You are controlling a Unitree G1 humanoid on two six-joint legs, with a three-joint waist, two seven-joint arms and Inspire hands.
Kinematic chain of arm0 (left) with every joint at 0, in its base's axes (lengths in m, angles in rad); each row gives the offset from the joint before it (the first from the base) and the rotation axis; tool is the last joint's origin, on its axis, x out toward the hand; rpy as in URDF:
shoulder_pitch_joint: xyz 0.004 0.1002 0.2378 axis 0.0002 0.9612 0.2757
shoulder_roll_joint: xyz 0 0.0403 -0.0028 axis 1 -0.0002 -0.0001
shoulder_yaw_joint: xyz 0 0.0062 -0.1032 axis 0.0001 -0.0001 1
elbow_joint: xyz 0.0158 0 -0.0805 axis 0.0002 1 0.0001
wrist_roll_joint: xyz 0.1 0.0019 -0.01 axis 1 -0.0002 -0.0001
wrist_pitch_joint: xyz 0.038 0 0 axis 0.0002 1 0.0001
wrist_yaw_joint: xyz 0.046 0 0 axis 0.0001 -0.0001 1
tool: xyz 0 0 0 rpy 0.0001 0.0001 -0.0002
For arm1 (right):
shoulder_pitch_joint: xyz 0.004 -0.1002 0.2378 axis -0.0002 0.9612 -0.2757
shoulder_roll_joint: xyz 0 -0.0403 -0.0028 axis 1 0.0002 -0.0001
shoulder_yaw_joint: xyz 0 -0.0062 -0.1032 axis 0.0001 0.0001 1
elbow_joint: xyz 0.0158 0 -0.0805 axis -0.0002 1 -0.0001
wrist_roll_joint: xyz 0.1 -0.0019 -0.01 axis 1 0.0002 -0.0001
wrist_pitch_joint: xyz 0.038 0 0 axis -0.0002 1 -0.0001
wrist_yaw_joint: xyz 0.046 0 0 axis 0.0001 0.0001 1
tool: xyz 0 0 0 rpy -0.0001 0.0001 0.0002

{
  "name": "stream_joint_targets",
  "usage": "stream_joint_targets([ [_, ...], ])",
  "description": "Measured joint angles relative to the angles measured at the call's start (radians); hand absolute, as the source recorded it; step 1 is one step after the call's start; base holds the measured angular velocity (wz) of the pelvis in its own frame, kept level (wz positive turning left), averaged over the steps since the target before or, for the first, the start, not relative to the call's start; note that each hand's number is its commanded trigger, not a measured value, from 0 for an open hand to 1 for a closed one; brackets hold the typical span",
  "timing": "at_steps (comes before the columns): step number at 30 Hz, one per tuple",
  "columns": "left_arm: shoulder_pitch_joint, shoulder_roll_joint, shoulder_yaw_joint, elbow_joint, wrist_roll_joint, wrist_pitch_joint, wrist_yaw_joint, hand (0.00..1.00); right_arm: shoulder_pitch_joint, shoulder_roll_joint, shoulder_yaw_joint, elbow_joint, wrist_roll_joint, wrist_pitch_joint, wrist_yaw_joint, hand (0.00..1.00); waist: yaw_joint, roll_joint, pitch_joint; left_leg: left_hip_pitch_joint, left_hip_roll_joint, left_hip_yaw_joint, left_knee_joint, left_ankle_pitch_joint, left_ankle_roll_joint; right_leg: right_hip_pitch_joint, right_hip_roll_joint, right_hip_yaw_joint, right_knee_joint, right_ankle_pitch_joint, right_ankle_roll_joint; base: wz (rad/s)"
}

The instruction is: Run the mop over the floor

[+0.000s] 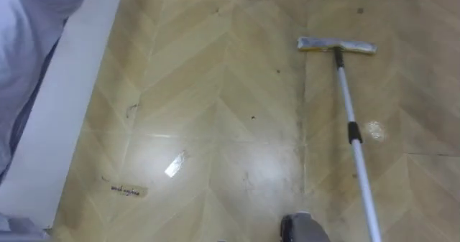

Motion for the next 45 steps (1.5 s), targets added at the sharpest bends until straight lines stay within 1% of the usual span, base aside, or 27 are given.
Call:
stream_joint_targets([
  [1, 0.000, 0.001, -0.001, 0.000, -0.013, 0.005, 0.002, 0.00, -0.022, -0.006, -0.007, 0.006, -0.008, 0.009, -0.001, 1.00, 0.001, -0.003, 0.0013, -0.016, 0.003, 0.008, 0.053, 0.000, -0.010, 0.000, -0.012, -0.018, 0.021, -0.006, -0.009, 0.09],
  [2, 0.003, 0.004, -0.007, 0.001, -0.039, 0.018, 0.011, 0.00, -0.083, -0.028, -0.011, 0.027, -0.017, 0.018, -0.001, 1.00, 0.012, -0.005, 0.0030, -0.079, 0.031, 0.032, 0.211, 0.027, -0.055, -0.003, -0.020, -0.044, 0.075, -0.028, -0.023, 0.00],
  [4, 0.020, 0.022, -0.031, -0.011, -0.117, 0.032, 0.036, 0.00, -0.197, -0.071, -0.010, 0.040, -0.030, 0.020, 0.000, 1.00, 0.034, -0.031, 0.0058, -0.184, 0.064, 0.066, 0.441, 0.151, -0.100, -0.016, -0.021, -0.045, 0.157, -0.086, -0.040, -0.05],
  [5, 0.039, 0.046, -0.058, -0.054, -0.170, 0.038, 0.051, 0.00, -0.285, -0.096, 0.009, 0.033, -0.030, 0.017, 0.001, 1.00, 0.053, -0.062, 0.0093, -0.264, 0.076, 0.083, 0.557, 0.290, -0.108, -0.032, -0.020, -0.032, 0.197, -0.113, -0.053, 0.00],
  [6, 0.065, 0.074, -0.082, -0.112, -0.199, 0.036, 0.058, 0.00, -0.369, -0.121, 0.034, 0.008, -0.020, 0.009, 0.003, 1.00, 0.065, -0.089, 0.0163, -0.352, 0.079, 0.085, 0.644, 0.370, -0.111, -0.049, -0.012, -0.023, 0.225, -0.129, -0.066, 0.00],
  [8, 0.081, 0.092, -0.091, -0.134, -0.204, 0.027, 0.058, 0.00, -0.462, -0.150, 0.056, -0.015, 0.013, -0.041, 0.008, 1.00, 0.094, -0.110, 0.0300, -0.453, 0.109, 0.093, 0.689, 0.350, -0.089, -0.051, 0.000, -0.024, 0.256, -0.154, -0.067, -0.09],
  [10, 0.111, 0.093, -0.088, -0.140, -0.186, 0.039, 0.049, 0.00, -0.517, -0.149, 0.062, -0.052, 0.046, -0.080, 0.027, 1.00, 0.116, -0.121, 0.0344, -0.478, 0.134, 0.104, 0.578, 0.305, -0.078, -0.015, 0.006, -0.040, 0.260, -0.179, -0.077, -0.07],
  [12, 0.116, 0.093, -0.080, -0.143, -0.178, 0.044, 0.014, 0.00, -0.506, -0.149, 0.042, -0.064, 0.143, -0.075, 0.051, 1.00, 0.119, -0.118, 0.0329, -0.432, 0.127, 0.111, 0.248, 0.267, -0.070, 0.051, 0.005, -0.045, 0.241, -0.231, -0.048, 0.37],
  [13, 0.115, 0.093, -0.076, -0.142, -0.165, 0.045, 0.004, 0.00, -0.488, -0.148, 0.035, -0.065, 0.167, -0.079, 0.057, 1.00, 0.119, -0.117, 0.0323, -0.420, 0.121, 0.109, 0.186, 0.260, -0.060, 0.066, 0.001, -0.046, 0.234, -0.242, -0.040, 0.45],
  [17, 0.063, 0.084, -0.056, -0.138, -0.110, 0.045, -0.029, 0.00, -0.252, -0.155, 0.026, -0.043, 0.276, -0.116, 0.096, 1.00, 0.081, -0.082, 0.0174, -0.326, 0.084, 0.183, 0.085, 0.196, 0.052, 0.174, -0.056, -0.020, 0.190, -0.276, 0.018, 0.61],
  [19, 0.044, 0.065, -0.030, -0.139, -0.076, 0.032, -0.023, 0.00, -0.155, -0.151, 0.050, -0.010, 0.265, -0.113, 0.095, 1.00, 0.075, -0.067, 0.0050, -0.277, 0.051, 0.205, 0.078, 0.157, 0.076, 0.174, -0.072, 0.023, 0.261, -0.236, 0.064, 0.14],
  [21, 0.024, 0.045, -0.007, -0.140, -0.078, 0.012, -0.017, 0.00, -0.057, -0.124, 0.059, 0.025, 0.232, -0.101, 0.065, 1.00, 0.043, -0.029, -0.0157, -0.231, 0.023, 0.193, 0.067, 0.116, 0.092, 0.136, -0.069, 0.075, 0.374, -0.129, 0.073, -0.08],
  [23, 0.007, 0.041, -0.005, -0.137, -0.081, -0.006, -0.007, 0.00, -0.029, -0.092, 0.060, 0.026, 0.214, -0.097, 0.039, 1.00, 0.032, -0.015, -0.0103, -0.203, 0.005, 0.152, 0.047, 0.105, 0.088, 0.070, -0.044, 0.104, 0.414, -0.118, 0.068, -0.55],
  [24, -0.001, 0.034, -0.002, -0.130, -0.086, -0.015, 0.001, 0.00, -0.028, -0.073, 0.065, 0.025, 0.199, -0.097, 0.025, 1.00, 0.024, -0.005, -0.0014, -0.178, -0.003, 0.120, 0.021, 0.104, 0.085, 0.023, -0.020, 0.106, 0.376, -0.128, 0.067, -0.79],
  [26, 0.001, 0.018, -0.004, -0.120, -0.089, -0.024, 0.005, 0.00, -0.022, -0.051, 0.068, 0.020, 0.173, -0.095, 0.006, 1.00, 0.006, 0.014, 0.0003, -0.138, -0.010, 0.072, -0.020, 0.103, 0.077, -0.007, 0.020, 0.082, 0.230, -0.125, 0.062, -0.70],
  [29, 0.005, 0.008, -0.003, -0.088, -0.088, -0.018, 0.022, 0.00, -0.044, -0.022, 0.065, -0.003, 0.130, -0.059, -0.025, 1.00, -0.005, 0.021, 0.0001, -0.082, -0.038, -0.036, -0.055, 0.088, 0.056, -0.015, 0.072, 0.052, -0.038, -0.057, 0.022, -0.45],
  [31, 0.004, 0.008, -0.003, -0.058, -0.088, -0.004, 0.037, 0.00, -0.078, -0.019, 0.055, -0.008, 0.108, -0.032, -0.036, 1.00, -0.012, 0.010, 0.0033, -0.058, -0.068, -0.104, -0.053, 0.073, 0.041, 0.005, 0.070, 0.040, -0.068, -0.005, -0.010, -0.01],
  [33, 0.014, 0.008, -0.004, -0.043, -0.092, 0.015, 0.052, 0.00, -0.161, -0.051, 0.008, 0.004, 0.068, 0.012, -0.060, 1.00, 0.006, -0.009, 0.0081, -0.088, -0.064, -0.063, 0.094, 0.060, -0.010, 0.026, -0.021, -0.072, 0.016, -0.017, -0.038, 0.31],
  [34, 0.017, 0.012, -0.007, -0.046, -0.105, 0.020, 0.060, 0.00, -0.191, -0.065, 0.006, 0.006, 0.066, 0.013, -0.061, 1.00, 0.012, -0.013, 0.0097, -0.115, -0.054, -0.038, 0.164, 0.068, -0.031, 0.025, -0.031, -0.083, 0.049, -0.042, -0.047, 0.50],
  [35, 0.019, 0.029, -0.025, -0.057, -0.146, 0.030, 0.077, 0.00, -0.257, -0.089, -0.005, 0.009, 0.066, 0.007, -0.062, 1.00, 0.015, -0.031, 0.0117, -0.177, -0.040, 0.007, 0.301, 0.116, -0.097, 0.016, -0.051, -0.093, 0.118, -0.096, -0.053, 0.58],
  [36, 0.025, 0.048, -0.047, -0.086, -0.169, 0.036, 0.091, 0.00, -0.335, -0.114, -0.011, 0.007, 0.068, 0.002, -0.058, 1.00, 0.025, -0.056, 0.0139, -0.242, -0.027, 0.034, 0.418, 0.188, -0.116, 0.004, -0.054, -0.087, 0.169, -0.136, -0.044, 0.56],
  [38, 0.037, 0.065, -0.069, -0.106, -0.176, 0.034, 0.095, 0.00, -0.430, -0.150, 0.004, -0.002, 0.112, -0.044, -0.050, 1.00, 0.072, -0.087, 0.0181, -0.326, 0.006, 0.058, 0.564, 0.291, -0.111, 0.002, -0.050, -0.095, 0.218, -0.176, -0.063, 0.05],
  [39, 0.056, 0.069, -0.068, -0.117, -0.167, 0.032, 0.094, 0.00, -0.489, -0.157, 0.017, -0.018, 0.137, -0.054, -0.041, 1.00, 0.095, -0.100, 0.0169, -0.366, 0.034, 0.065, 0.590, 0.278, -0.098, 0.011, -0.047, -0.104, 0.235, -0.198, -0.077, -0.12],
  [41, 0.078, 0.071, -0.059, -0.123, -0.163, 0.038, 0.091, 0.00, -0.505, -0.134, 0.025, 0.013, 0.169, -0.020, -0.026, 1.00, 0.102, -0.136, 0.0279, -0.407, 0.069, 0.069, 0.510, 0.237, -0.058, 0.055, -0.045, -0.113, 0.225, -0.221, -0.072, 0.10],
  [42, 0.100, 0.063, -0.059, -0.129, -0.162, 0.046, 0.080, 0.00, -0.456, -0.126, 0.022, -0.003, 0.179, -0.019, -0.017, 1.00, 0.104, -0.143, 0.0292, -0.412, 0.091, 0.068, 0.365, 0.223, -0.066, 0.085, -0.039, -0.116, 0.201, -0.226, -0.063, 0.09],
  [44, 0.117, 0.046, -0.059, -0.135, -0.154, 0.053, 0.047, 0.00, -0.425, -0.140, 0.025, -0.037, 0.176, -0.026, -0.007, 1.00, 0.094, -0.121, 0.0272, -0.402, 0.109, 0.067, 0.109, 0.236, -0.066, 0.112, -0.036, -0.118, 0.183, -0.240, -0.042, -0.05],
  [45, 0.110, 0.048, -0.058, -0.131, -0.154, 0.058, 0.032, 0.00, -0.391, -0.148, 0.030, -0.048, 0.182, -0.038, -0.002, 1.00, 0.087, -0.109, 0.0312, -0.398, 0.110, 0.087, 0.096, 0.244, -0.033, 0.133, -0.053, -0.119, 0.180, -0.259, -0.013, 0.14],
])
